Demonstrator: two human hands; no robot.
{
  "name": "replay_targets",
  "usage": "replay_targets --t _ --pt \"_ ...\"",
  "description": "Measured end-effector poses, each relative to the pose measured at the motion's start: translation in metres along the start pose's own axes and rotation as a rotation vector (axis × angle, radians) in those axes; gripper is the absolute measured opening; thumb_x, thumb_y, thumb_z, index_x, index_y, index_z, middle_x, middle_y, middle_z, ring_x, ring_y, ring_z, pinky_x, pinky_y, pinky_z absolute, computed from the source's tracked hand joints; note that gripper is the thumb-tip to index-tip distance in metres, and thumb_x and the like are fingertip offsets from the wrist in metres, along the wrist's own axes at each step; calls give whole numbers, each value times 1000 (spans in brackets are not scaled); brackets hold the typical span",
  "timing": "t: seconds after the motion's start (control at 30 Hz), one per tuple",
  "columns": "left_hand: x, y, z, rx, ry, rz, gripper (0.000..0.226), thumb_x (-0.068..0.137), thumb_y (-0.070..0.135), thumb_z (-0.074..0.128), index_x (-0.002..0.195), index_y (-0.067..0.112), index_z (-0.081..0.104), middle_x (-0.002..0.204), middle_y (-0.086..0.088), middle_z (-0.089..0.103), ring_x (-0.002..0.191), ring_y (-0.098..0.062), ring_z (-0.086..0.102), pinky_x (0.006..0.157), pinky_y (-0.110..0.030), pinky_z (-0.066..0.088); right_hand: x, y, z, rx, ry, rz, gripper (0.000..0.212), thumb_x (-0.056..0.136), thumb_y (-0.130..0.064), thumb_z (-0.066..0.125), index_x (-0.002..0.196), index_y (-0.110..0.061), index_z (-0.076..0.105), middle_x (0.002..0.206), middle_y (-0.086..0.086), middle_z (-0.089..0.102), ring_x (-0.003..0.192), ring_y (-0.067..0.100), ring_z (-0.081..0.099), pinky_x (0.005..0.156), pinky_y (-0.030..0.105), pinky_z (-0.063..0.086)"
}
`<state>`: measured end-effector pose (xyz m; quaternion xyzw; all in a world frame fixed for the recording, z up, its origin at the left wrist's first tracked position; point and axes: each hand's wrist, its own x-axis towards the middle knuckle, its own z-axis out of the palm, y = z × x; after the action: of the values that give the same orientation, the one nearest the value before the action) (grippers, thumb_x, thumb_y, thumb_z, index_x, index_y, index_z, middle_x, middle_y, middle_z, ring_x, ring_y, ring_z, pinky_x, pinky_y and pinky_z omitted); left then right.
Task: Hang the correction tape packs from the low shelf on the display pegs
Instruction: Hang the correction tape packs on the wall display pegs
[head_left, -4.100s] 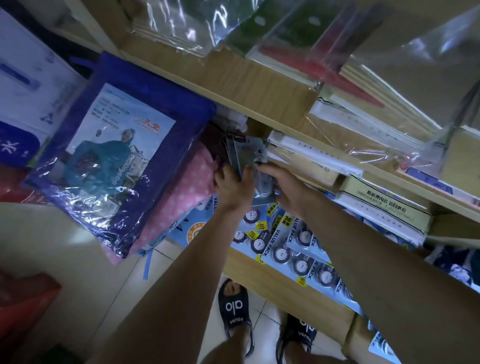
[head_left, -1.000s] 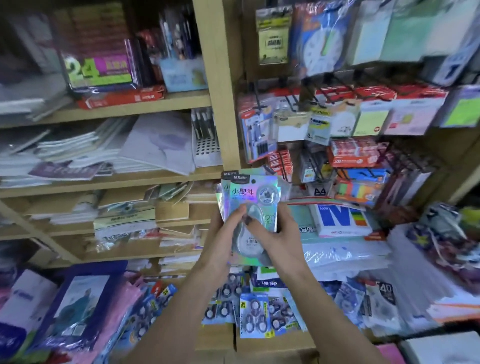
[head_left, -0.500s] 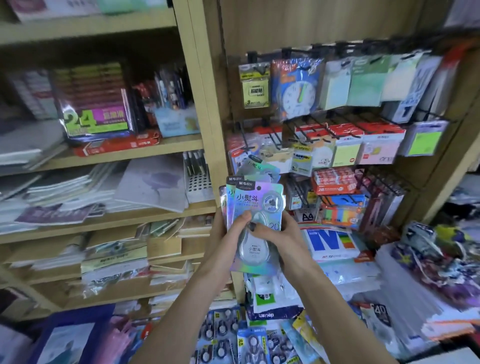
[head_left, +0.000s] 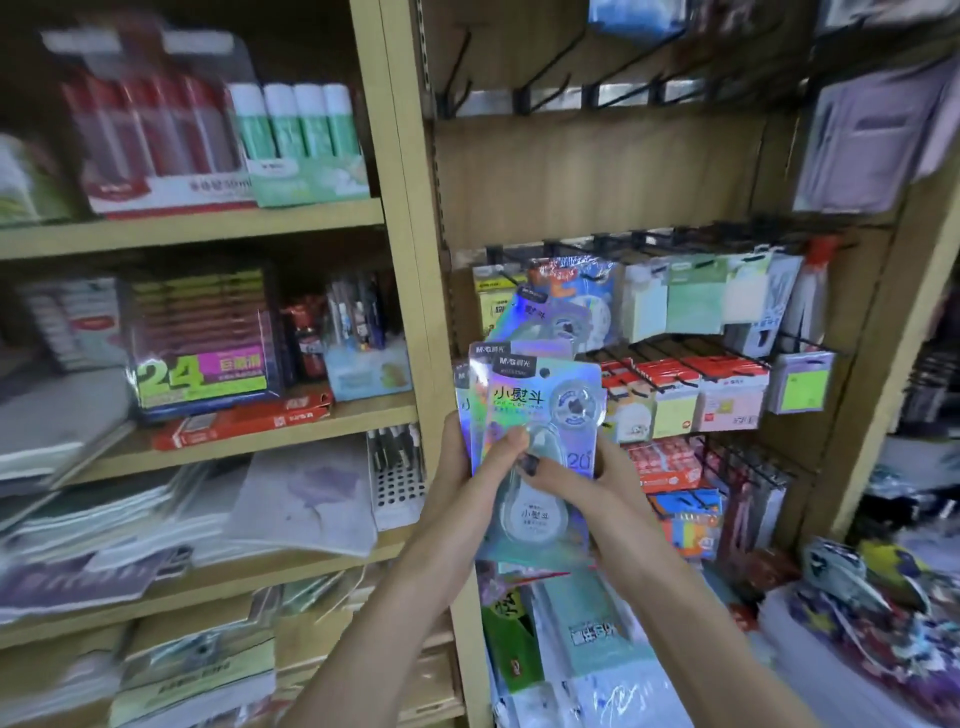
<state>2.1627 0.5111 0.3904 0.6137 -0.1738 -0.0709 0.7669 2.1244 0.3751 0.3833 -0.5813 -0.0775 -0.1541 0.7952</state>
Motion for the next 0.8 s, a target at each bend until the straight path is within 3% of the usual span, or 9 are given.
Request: replay_targets --t 0.1,0.2,0.33,0.43,0.53,0.63,0.8 --pt "15 24 5 -24 -48 67 79 70 69 78 141 51 51 139 15 69 124 -13 70 106 -51 56 16 -27 7 -17 -24 -58 39 84 4 75 119 -14 70 110 8 81 101 27 78 80 34 63" --pt "31 46 13 -64 -52 152 85 66 70 84 141 46 52 135 17 71 120 -8 71 105 -47 57 35 -55 11 -56 -68 -116 35 88 4 71 116 -16 71 108 5 81 99 23 78 77 29 62" --pt "58 70 23 -69 4 235 116 52 87 82 154 55 36 161 16 48 142 -10 55 115 -49 48 65 -90 14 -89 -133 -166 30 90 5 68 111 -16 72 98 0 82 92 18 79 73 25 60" --pt "75 85 34 -68 52 269 95 67 79 79 150 53 41 153 14 58 137 -15 61 112 -52 50 91 -111 13 -114 -211 -179 29 91 3 67 111 -16 72 97 -2 81 92 17 78 75 26 59" --pt "92 98 45 -88 78 311 57 93 50 72 145 46 49 136 11 72 121 -15 72 107 -52 55 120 -128 9 -142 -273 -168 29 90 0 69 109 -21 74 105 0 81 98 17 78 80 28 60" --pt "109 109 55 -98 130 346 71 80 60 76 143 47 48 138 10 70 125 -16 70 112 -53 51 146 -144 5 -170 -335 -152 27 86 -5 74 108 -20 75 104 0 82 97 16 78 80 28 59" --pt "130 117 69 -82 212 426 43 90 51 75 129 47 55 131 8 74 120 -16 72 110 -53 52 174 -158 -4 -175 -433 -138 25 91 -2 68 107 -19 76 106 3 81 98 20 78 83 31 59"
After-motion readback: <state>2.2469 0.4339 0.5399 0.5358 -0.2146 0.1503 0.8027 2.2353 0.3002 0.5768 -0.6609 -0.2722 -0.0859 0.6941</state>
